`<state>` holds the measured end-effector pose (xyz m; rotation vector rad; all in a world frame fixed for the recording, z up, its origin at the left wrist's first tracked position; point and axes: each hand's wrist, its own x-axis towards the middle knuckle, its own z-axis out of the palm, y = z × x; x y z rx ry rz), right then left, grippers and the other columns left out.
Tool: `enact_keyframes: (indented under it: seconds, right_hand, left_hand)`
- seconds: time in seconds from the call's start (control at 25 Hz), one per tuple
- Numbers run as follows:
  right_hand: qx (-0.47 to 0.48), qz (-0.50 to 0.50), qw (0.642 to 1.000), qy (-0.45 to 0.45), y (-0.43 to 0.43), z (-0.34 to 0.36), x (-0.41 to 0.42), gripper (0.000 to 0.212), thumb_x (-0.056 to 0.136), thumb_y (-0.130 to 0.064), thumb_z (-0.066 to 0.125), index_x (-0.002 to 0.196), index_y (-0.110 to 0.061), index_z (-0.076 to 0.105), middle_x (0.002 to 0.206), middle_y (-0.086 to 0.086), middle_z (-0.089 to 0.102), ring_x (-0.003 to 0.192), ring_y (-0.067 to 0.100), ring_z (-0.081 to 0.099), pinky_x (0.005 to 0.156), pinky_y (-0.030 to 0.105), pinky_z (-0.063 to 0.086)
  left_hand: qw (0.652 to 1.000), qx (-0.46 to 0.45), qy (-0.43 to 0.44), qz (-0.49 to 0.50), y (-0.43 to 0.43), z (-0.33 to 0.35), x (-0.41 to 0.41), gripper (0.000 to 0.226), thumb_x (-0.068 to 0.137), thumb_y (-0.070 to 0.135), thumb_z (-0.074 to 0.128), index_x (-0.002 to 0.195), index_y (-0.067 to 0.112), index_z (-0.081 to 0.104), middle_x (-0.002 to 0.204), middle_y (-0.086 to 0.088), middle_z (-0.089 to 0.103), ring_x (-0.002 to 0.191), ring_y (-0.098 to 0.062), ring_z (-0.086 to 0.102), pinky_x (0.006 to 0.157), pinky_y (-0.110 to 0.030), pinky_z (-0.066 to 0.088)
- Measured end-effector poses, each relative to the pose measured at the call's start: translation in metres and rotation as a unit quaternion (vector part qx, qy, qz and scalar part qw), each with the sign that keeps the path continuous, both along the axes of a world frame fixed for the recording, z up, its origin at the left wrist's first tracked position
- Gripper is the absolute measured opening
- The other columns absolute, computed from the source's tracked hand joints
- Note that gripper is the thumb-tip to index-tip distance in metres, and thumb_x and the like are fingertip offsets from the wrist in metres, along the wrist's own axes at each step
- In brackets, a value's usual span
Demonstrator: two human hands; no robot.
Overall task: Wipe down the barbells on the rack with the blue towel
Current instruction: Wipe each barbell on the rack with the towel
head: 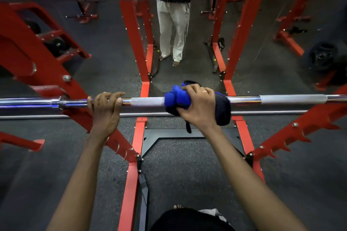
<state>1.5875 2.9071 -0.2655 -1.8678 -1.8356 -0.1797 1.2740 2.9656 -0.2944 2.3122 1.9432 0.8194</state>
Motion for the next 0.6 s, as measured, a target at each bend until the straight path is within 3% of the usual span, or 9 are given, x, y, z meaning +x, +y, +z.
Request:
enact_keyframes:
  seconds: [0.2, 0.32, 0.4, 0.52, 0.56, 0.6]
  right_hand:
    - [0.056, 0.075, 0.995, 0.019, -0.005, -0.023, 0.021, 0.073, 0.056, -0.031, 0.077, 0.127, -0.023, 0.061, 0.129, 0.007, 0.061, 0.118, 0.027, 0.058, 0.108, 0.042, 0.029]
    - [0.127, -0.049, 0.988, 0.079, -0.023, -0.042, 0.046, 0.073, 0.060, -0.028, 0.073, 0.131, -0.020, 0.057, 0.134, 0.012, 0.055, 0.130, 0.029, 0.048, 0.114, 0.051, 0.028]
    - [0.194, -0.155, 0.952, 0.179, -0.031, -0.052, 0.044, 0.070, 0.066, -0.024, 0.067, 0.135, -0.016, 0.056, 0.141, 0.016, 0.049, 0.137, 0.034, 0.043, 0.117, 0.057, 0.029]
    - [0.266, -0.230, 0.851, 0.389, -0.021, -0.041, 0.010, 0.072, 0.070, -0.013, 0.059, 0.142, -0.012, 0.052, 0.154, 0.020, 0.036, 0.144, 0.039, 0.037, 0.116, 0.057, 0.033]
    - [0.268, -0.249, 0.824, 0.431, -0.013, -0.033, -0.005, 0.071, 0.070, -0.014, 0.057, 0.141, -0.012, 0.053, 0.154, 0.022, 0.036, 0.144, 0.040, 0.037, 0.115, 0.058, 0.034]
    - [0.262, -0.263, 0.820, 0.435, -0.006, -0.028, -0.020, 0.068, 0.071, -0.018, 0.056, 0.138, -0.010, 0.056, 0.153, 0.023, 0.039, 0.142, 0.041, 0.039, 0.115, 0.060, 0.033]
  left_hand:
    - [1.000, -0.003, 0.003, -0.014, 0.000, 0.003, -0.003, 0.046, 0.103, 0.048, 0.026, 0.125, 0.032, 0.064, 0.115, -0.001, 0.055, 0.124, -0.026, 0.045, 0.118, -0.051, 0.007]
    - [0.999, -0.009, 0.011, -0.034, 0.000, 0.003, -0.007, 0.045, 0.103, 0.048, 0.028, 0.127, 0.033, 0.063, 0.118, -0.001, 0.057, 0.127, -0.027, 0.045, 0.119, -0.052, 0.006]
    - [0.997, -0.038, 0.011, -0.060, 0.003, 0.005, -0.013, 0.045, 0.102, 0.048, 0.030, 0.133, 0.035, 0.060, 0.130, 0.000, 0.057, 0.136, -0.028, 0.040, 0.119, -0.050, 0.002]
    - [0.993, -0.080, 0.018, -0.090, 0.007, 0.009, -0.018, 0.055, 0.099, 0.053, 0.025, 0.144, 0.037, 0.052, 0.153, -0.002, 0.046, 0.150, -0.027, 0.025, 0.120, -0.052, -0.005]
    - [0.991, -0.091, 0.021, -0.092, 0.008, 0.012, -0.017, 0.057, 0.098, 0.054, 0.024, 0.147, 0.038, 0.049, 0.158, -0.002, 0.041, 0.152, -0.027, 0.021, 0.119, -0.053, -0.006]
    - [0.991, -0.102, 0.027, -0.088, 0.008, 0.015, -0.015, 0.057, 0.098, 0.053, 0.025, 0.150, 0.040, 0.044, 0.162, 0.000, 0.035, 0.154, -0.025, 0.017, 0.119, -0.051, -0.008]
